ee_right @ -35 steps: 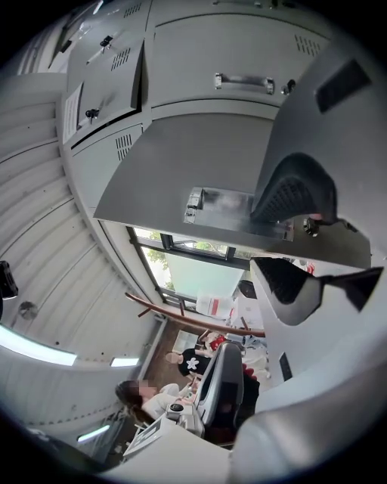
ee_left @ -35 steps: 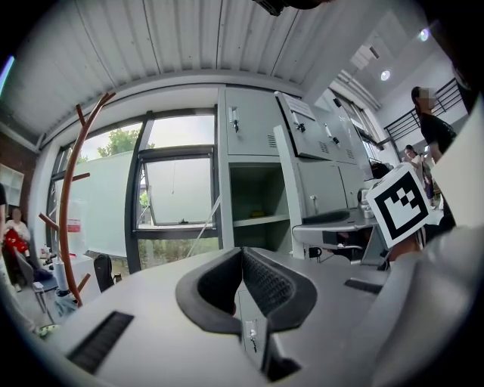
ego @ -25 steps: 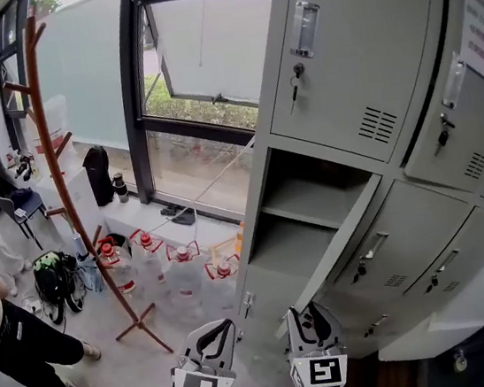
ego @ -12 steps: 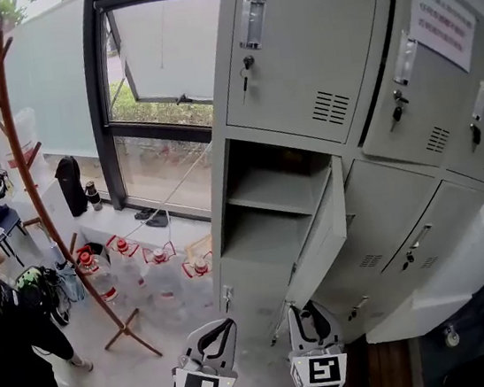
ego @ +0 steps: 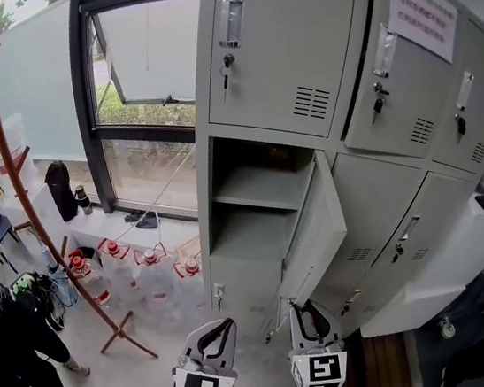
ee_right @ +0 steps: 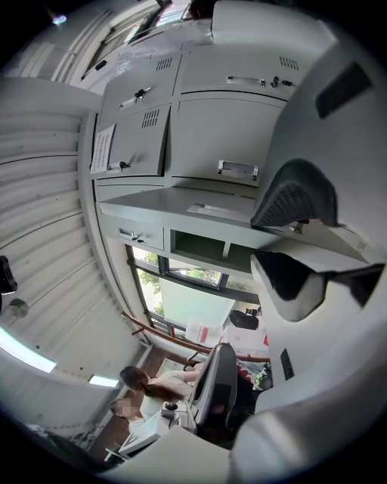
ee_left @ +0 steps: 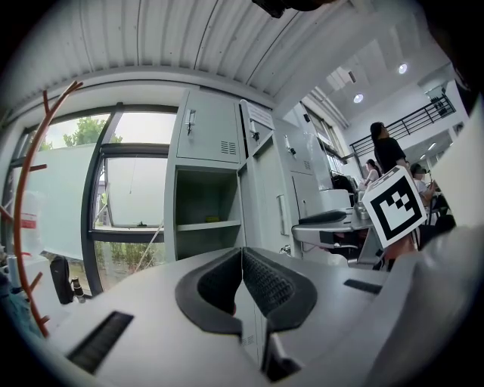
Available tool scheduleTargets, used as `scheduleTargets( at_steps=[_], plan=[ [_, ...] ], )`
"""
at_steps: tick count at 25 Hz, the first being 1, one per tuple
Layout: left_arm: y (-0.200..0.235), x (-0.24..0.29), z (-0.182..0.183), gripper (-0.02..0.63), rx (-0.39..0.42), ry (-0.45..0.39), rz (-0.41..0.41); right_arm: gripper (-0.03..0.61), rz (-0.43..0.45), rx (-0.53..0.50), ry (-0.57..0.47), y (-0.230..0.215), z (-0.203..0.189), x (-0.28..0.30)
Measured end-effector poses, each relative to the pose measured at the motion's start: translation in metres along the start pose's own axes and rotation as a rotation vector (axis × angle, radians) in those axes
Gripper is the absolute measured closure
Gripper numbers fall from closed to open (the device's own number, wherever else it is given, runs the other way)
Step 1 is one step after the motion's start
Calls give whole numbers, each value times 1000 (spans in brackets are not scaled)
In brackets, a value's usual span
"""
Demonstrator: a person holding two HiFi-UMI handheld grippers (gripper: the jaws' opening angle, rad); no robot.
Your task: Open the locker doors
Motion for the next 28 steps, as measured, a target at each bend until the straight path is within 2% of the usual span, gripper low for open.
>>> scheduleTargets(
  at_steps=[12, 18, 28],
  plan=[
    [-4, -30, 12, 591, 19, -30, 10, 459, -12, 26, -35, 12, 12, -35],
    [-22, -68, 19, 591, 32, -62, -8, 462, -48, 38, -56, 25, 18, -86],
    [-62, -119, 26, 591, 44, -76, -93, 482, -134, 79, -44, 43, 12, -180]
  ],
)
Point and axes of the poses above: the fingertips, and each gripper's own axes: x forward along the fingers, y to its left, z out of its top, the point moved 10 cm from there along -x, backward along the fingers, and after that the axes turned 3 degrees about y, right-handed, at the moved point
